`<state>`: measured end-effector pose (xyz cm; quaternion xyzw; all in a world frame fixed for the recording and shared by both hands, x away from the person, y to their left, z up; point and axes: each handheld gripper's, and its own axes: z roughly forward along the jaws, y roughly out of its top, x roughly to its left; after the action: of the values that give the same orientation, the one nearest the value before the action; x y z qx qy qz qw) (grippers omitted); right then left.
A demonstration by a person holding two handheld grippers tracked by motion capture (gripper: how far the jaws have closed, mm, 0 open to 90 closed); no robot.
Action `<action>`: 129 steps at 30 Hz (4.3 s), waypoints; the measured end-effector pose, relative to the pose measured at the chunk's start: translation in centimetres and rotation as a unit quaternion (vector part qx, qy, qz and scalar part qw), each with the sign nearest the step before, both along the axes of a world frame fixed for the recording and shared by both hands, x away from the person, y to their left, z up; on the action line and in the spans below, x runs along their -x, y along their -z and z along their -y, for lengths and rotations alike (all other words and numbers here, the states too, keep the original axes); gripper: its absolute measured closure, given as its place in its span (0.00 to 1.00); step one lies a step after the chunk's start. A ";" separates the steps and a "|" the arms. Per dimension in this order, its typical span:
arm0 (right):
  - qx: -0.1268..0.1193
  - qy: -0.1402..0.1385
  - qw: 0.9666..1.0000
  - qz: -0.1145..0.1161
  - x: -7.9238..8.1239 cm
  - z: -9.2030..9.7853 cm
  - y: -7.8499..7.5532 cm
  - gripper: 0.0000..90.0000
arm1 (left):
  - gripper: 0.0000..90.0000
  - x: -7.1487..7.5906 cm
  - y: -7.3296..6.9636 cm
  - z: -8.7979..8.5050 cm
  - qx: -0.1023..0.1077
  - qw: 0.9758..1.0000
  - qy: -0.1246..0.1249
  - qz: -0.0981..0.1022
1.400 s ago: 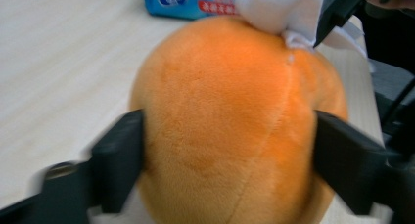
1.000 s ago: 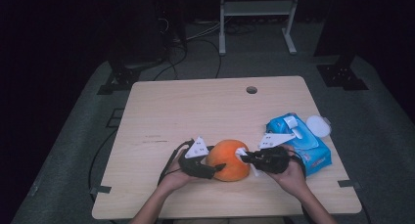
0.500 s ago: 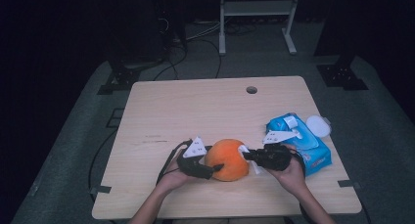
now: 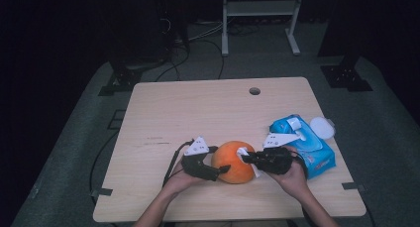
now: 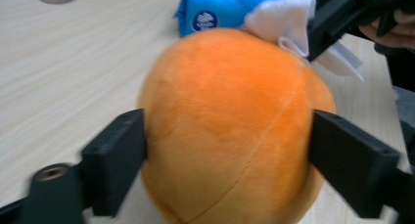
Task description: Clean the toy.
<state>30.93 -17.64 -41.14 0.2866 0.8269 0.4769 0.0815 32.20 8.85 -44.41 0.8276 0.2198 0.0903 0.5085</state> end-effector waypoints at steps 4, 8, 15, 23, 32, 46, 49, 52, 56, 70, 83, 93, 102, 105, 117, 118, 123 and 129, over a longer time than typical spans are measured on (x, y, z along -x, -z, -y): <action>0.006 -0.021 1.000 0.022 1.1 -1.3 -0.9 0.91 | 0.28 1.2 -0.9 0.9 -0.026 0.999 0.001 0.042; 0.021 -0.024 0.999 0.031 1.0 -0.8 -1.3 0.91 | 0.27 1.1 -1.1 0.6 -0.013 0.999 0.005 0.041; 0.014 -0.010 1.000 0.001 0.1 0.5 0.0 0.91 | 0.13 -0.6 0.4 0.3 0.020 0.999 -0.006 -0.037; 0.011 -0.036 0.998 0.047 1.6 -1.4 -2.4 0.91 | 0.34 1.5 -2.4 1.3 -0.025 0.998 0.001 0.066; 0.010 -0.022 1.000 0.010 0.4 0.2 -0.5 0.91 | 0.22 1.2 -2.5 0.8 -0.010 0.998 0.005 0.054; 0.005 -0.033 0.999 0.040 1.6 -0.7 -2.7 0.91 | 0.31 2.2 -2.3 1.9 -0.040 0.995 0.033 0.091; 0.011 -0.031 0.998 0.046 1.6 -0.4 -2.9 0.91 | 0.28 2.1 -2.4 1.8 -0.027 0.995 0.035 0.084; 0.019 -0.017 0.999 0.033 1.1 0.6 -2.1 0.91 | 0.17 1.1 -2.1 1.3 0.002 0.999 0.005 0.035; 0.019 -0.009 1.000 0.019 0.8 1.0 -1.5 0.91 | 0.23 0.9 -1.7 1.3 0.010 1.000 0.007 0.023; 0.033 -0.027 0.997 0.057 1.8 -0.2 -3.2 0.91 | 0.28 2.6 -2.2 2.4 -0.019 0.994 0.053 0.088; 0.036 -0.039 0.998 0.043 2.5 -0.5 -3.2 0.91 | 0.27 2.1 -2.1 2.5 -0.007 0.999 0.038 0.019; 0.020 0.002 0.999 0.026 0.6 1.7 -2.7 0.91 | 0.32 1.6 -1.8 1.8 -0.014 0.999 0.043 0.021; 0.002 0.010 1.000 -0.003 -0.2 1.9 -1.2 0.91 | 0.13 1.2 -2.2 2.1 0.005 0.999 0.024 -0.040; 0.003 -0.002 1.000 -0.006 0.4 1.3 -1.5 0.91 | 0.15 1.1 -2.2 1.9 0.003 0.999 0.019 -0.047; 0.040 -0.042 0.998 0.038 2.3 -1.4 -2.5 0.91 | 0.25 1.1 -2.1 1.3 -0.016 0.999 0.027 -0.017; 0.040 -0.041 0.998 0.040 2.3 -1.3 -2.5 0.91 | 0.26 1.0 -2.1 1.2 -0.014 0.999 0.026 -0.019; 0.056 -0.015 0.998 0.037 1.5 -0.1 -2.0 0.91 | 0.27 0.3 -1.9 0.3 -0.006 1.000 0.000 -0.022; 0.051 -0.016 0.998 0.025 1.5 -0.2 -1.4 0.91 | 0.24 0.1 -2.0 0.0 0.002 1.000 0.004 -0.029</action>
<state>29.42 -17.40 -39.69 0.2565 0.8525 0.4421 0.1094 32.07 8.83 -42.44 0.8298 0.2319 0.0637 0.5037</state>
